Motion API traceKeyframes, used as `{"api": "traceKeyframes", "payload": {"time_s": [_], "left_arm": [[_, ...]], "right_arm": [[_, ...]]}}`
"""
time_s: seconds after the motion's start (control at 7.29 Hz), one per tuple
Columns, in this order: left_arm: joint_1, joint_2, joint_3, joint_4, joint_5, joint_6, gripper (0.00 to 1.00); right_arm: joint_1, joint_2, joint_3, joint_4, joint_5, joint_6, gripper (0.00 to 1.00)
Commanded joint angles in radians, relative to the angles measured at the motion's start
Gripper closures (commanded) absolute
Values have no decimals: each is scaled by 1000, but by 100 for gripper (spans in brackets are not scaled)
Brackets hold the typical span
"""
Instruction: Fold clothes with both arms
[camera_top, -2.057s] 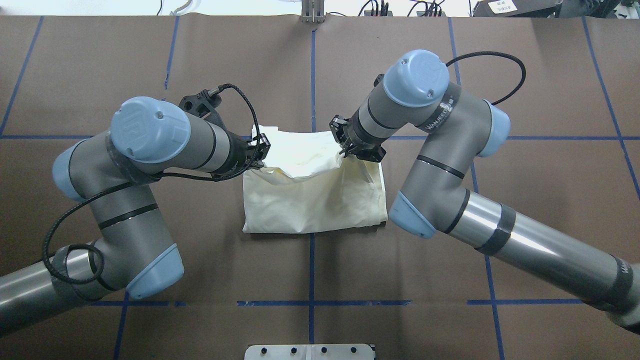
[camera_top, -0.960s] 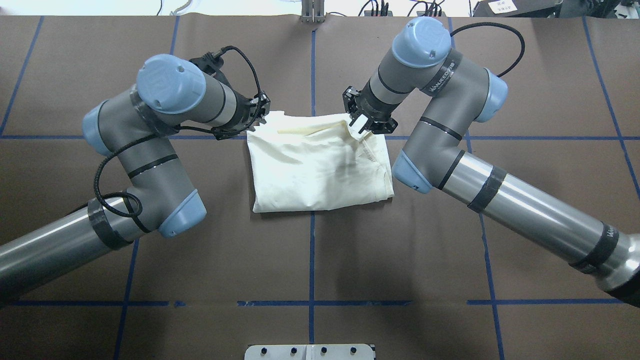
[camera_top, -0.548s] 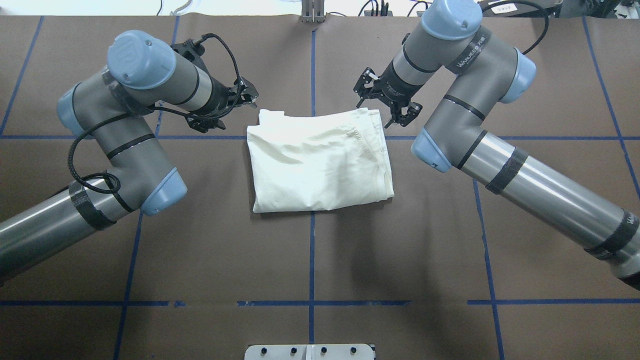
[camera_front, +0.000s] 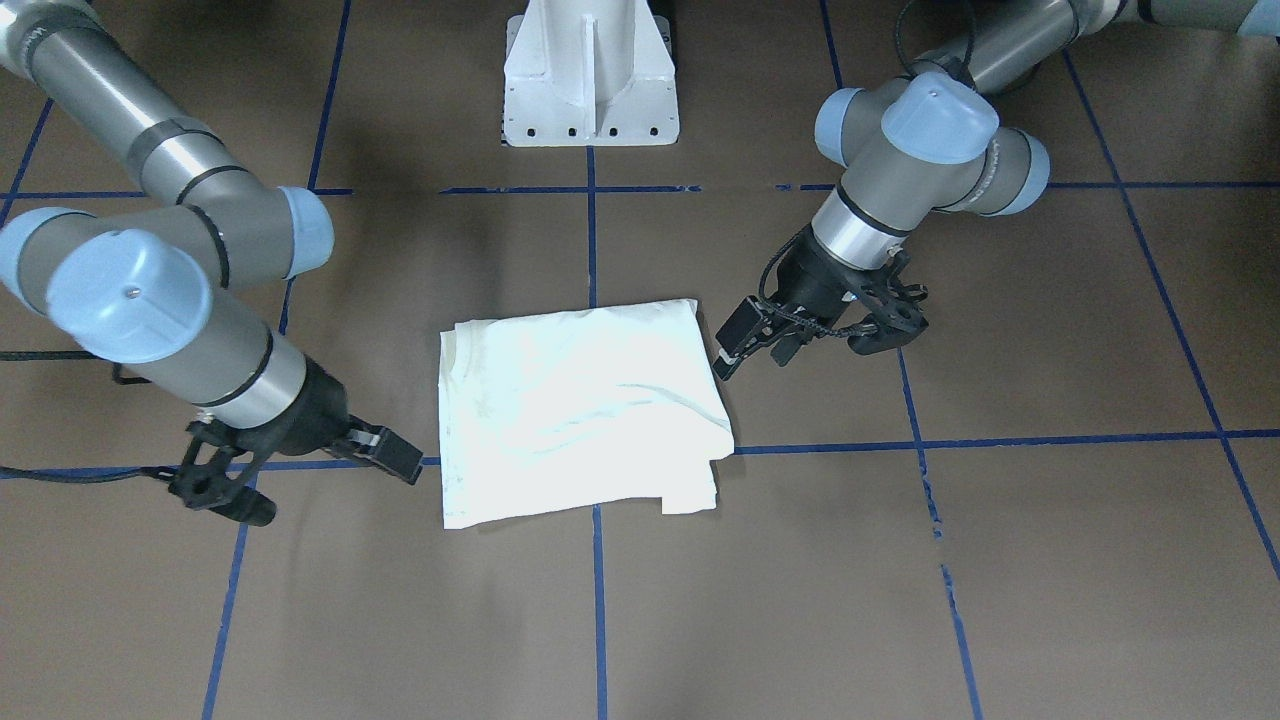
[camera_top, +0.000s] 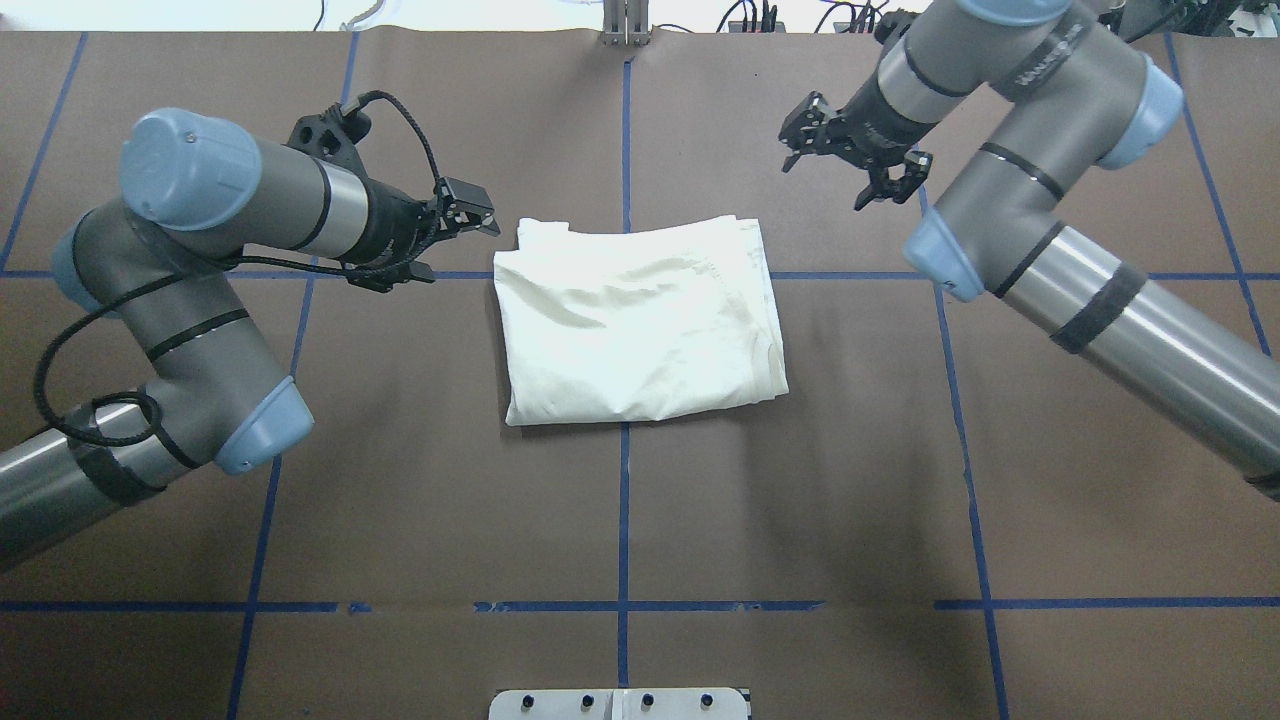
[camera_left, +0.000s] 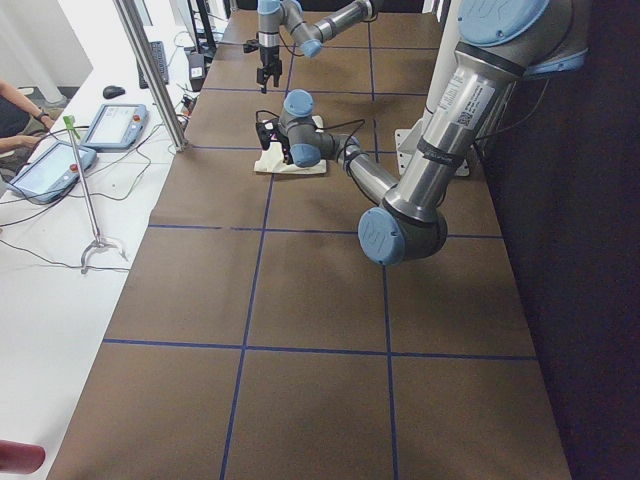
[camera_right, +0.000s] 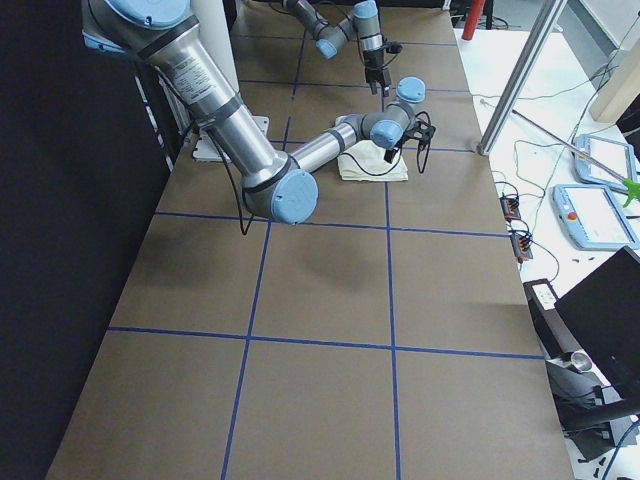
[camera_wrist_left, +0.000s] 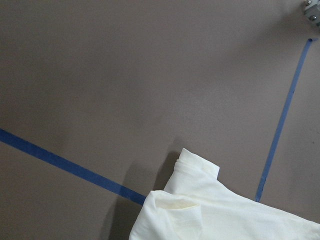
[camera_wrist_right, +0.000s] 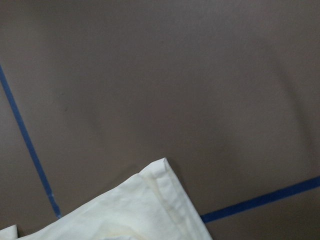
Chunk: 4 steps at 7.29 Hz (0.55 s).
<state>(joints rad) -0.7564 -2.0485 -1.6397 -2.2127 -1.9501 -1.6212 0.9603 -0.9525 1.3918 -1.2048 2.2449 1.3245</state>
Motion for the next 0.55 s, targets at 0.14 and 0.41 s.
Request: {"api": "traceKeyframes", "payload": {"time_s": [0.14, 0.41], "left_arm": [[-235, 105, -32, 181, -79, 555, 0], [-465, 296, -49, 189, -227, 1058, 0]], "right_arm": [[225, -274, 169, -169, 15, -615, 0], [402, -424, 170, -263, 71, -1059, 0]]}}
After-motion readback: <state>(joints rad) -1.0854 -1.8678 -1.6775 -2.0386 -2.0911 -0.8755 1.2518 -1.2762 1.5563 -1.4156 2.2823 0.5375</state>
